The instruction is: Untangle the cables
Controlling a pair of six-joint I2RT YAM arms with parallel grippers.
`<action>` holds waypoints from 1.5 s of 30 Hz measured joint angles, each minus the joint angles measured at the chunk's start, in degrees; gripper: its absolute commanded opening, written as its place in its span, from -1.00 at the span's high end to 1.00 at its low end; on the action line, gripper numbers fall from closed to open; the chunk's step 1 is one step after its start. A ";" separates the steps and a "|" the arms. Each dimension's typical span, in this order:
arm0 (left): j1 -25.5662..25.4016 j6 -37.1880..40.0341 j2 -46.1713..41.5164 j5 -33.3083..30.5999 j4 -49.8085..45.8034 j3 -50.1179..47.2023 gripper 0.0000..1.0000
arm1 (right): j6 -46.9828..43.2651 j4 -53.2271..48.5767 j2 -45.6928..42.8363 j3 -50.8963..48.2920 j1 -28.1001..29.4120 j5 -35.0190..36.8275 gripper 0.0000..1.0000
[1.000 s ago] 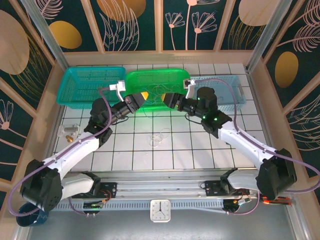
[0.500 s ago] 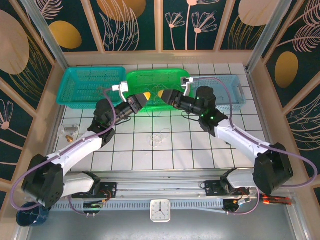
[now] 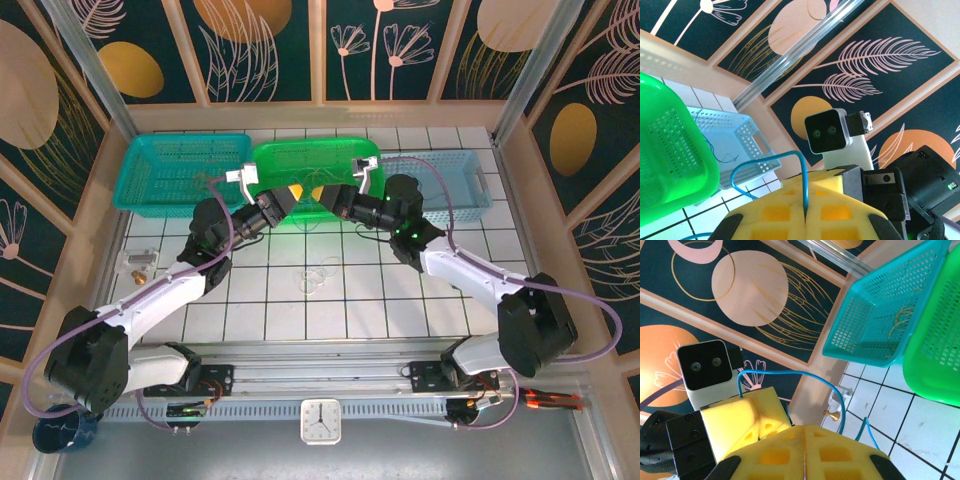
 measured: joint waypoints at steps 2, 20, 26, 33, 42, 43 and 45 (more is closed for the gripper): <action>0.00 0.00 0.00 -0.11 0.26 0.00 1.00 | -0.20 -0.20 0.00 0.00 -0.04 0.07 0.03; -0.09 0.00 -0.02 -0.13 1.20 0.00 1.00 | -0.17 0.48 0.44 -1.38 -0.09 -0.09 0.66; -0.09 0.00 0.07 -0.13 1.51 -0.07 1.00 | -0.48 0.22 0.74 -0.76 -1.01 -1.07 1.00; -0.09 0.04 0.31 -0.70 2.58 -2.47 0.81 | -1.88 -1.86 -2.19 0.02 -9.03 -1.05 1.00; -0.57 1.31 1.20 -1.66 2.78 -3.56 -0.20 | -6.78 -7.10 -6.12 4.87 -17.99 3.06 1.00; -0.57 1.40 1.20 -1.66 2.73 -3.58 -0.26 | -7.69 -8.09 -6.23 5.33 -18.88 4.31 1.00; -0.57 1.51 1.18 -1.77 2.64 -3.67 -0.35 | -9.05 -9.25 -6.32 5.62 -20.33 6.69 1.00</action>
